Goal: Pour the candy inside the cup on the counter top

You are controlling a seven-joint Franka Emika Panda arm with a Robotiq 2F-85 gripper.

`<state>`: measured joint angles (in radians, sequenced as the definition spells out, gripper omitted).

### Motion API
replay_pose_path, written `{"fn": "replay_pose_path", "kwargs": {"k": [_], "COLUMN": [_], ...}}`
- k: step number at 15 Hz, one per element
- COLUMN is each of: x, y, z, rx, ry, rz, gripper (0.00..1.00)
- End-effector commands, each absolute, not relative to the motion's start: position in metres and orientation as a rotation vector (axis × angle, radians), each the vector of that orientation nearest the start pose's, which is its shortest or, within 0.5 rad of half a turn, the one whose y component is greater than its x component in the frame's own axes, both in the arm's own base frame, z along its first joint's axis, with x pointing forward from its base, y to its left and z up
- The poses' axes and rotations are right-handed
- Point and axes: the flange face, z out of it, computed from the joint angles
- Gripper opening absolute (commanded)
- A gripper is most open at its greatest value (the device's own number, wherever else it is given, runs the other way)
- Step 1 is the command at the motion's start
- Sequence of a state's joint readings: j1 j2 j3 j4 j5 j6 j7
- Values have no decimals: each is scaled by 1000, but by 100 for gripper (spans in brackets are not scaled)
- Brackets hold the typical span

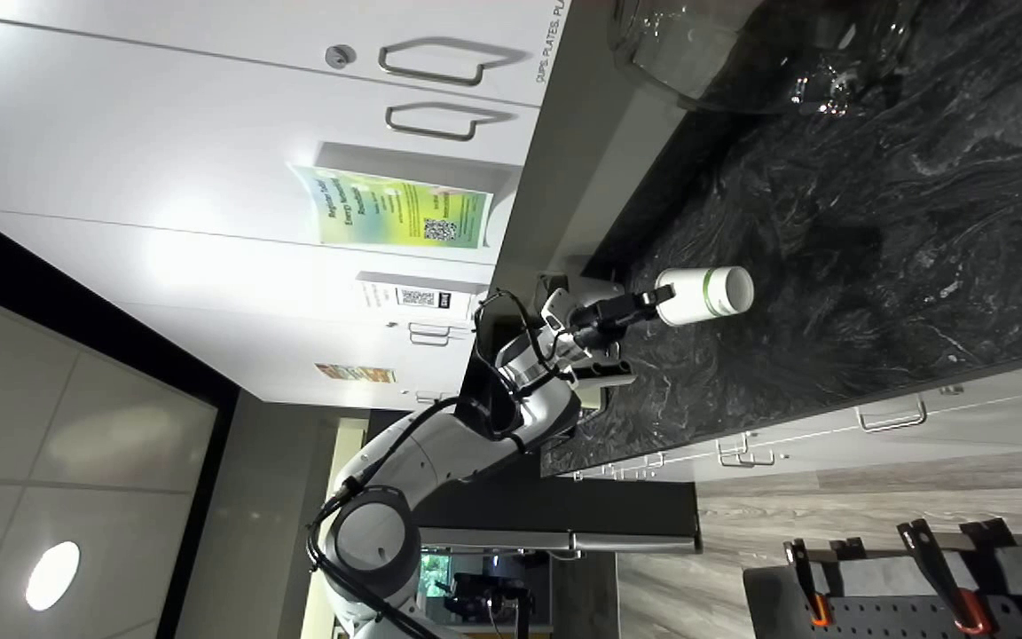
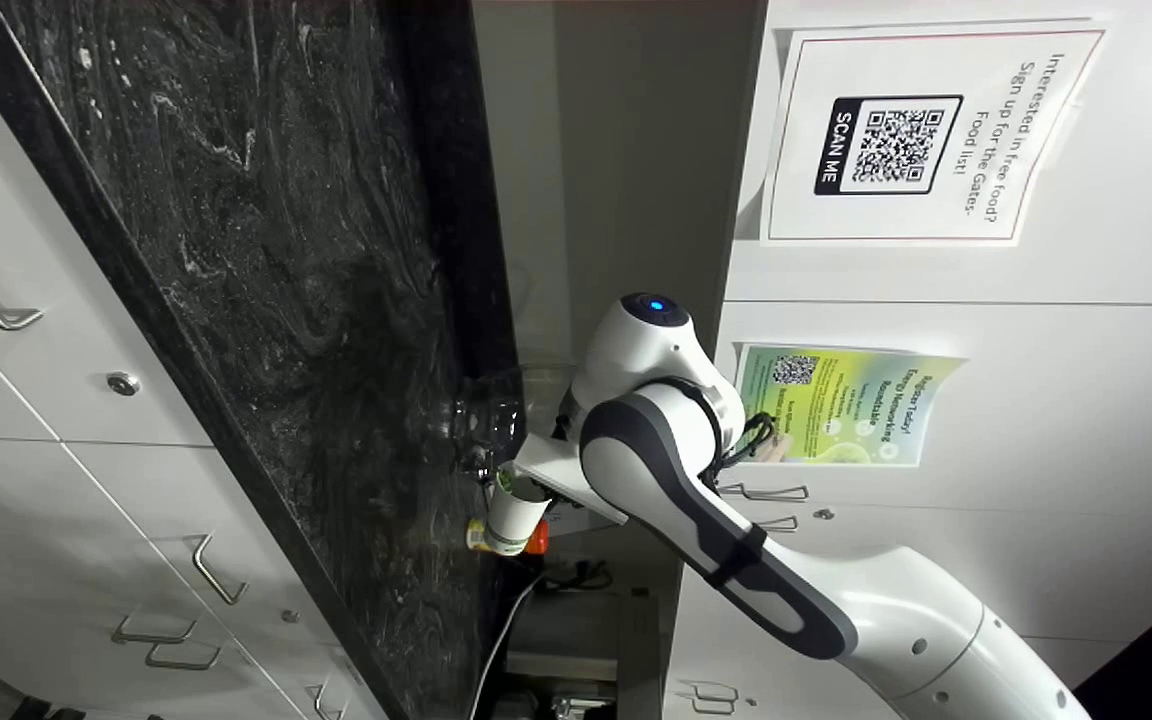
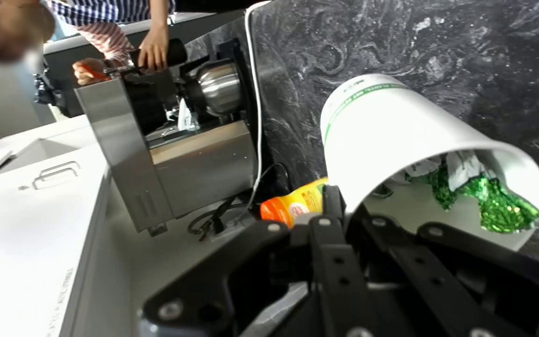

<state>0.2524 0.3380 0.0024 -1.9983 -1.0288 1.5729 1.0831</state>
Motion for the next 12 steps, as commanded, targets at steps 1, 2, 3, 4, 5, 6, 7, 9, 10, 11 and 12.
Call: {"fn": "replay_pose_path", "kwargs": {"k": [1,2,3,4,5,6,7,9,10,11,12], "x": [559,561,562,563,565,566,567,569,570,570,570], "y": [48,49,49,49,49,49,49,49,50,50,50], "z": [293,290,289,288,288,287,287,286,286,287,287], "rx": [1801,1777,1751,1726,1704,1685,1670,1646,1636,1623,1614], "ry": [-331,-319,-306,-295,-282,-270,-259,-230,-214,-198,-184], "rz": [-4,-22,-42,-59,-73,-88,-99,-138,-165,-196,-221], "gripper": [1,1,1,1,1,1,1,1,1,1,1]}}
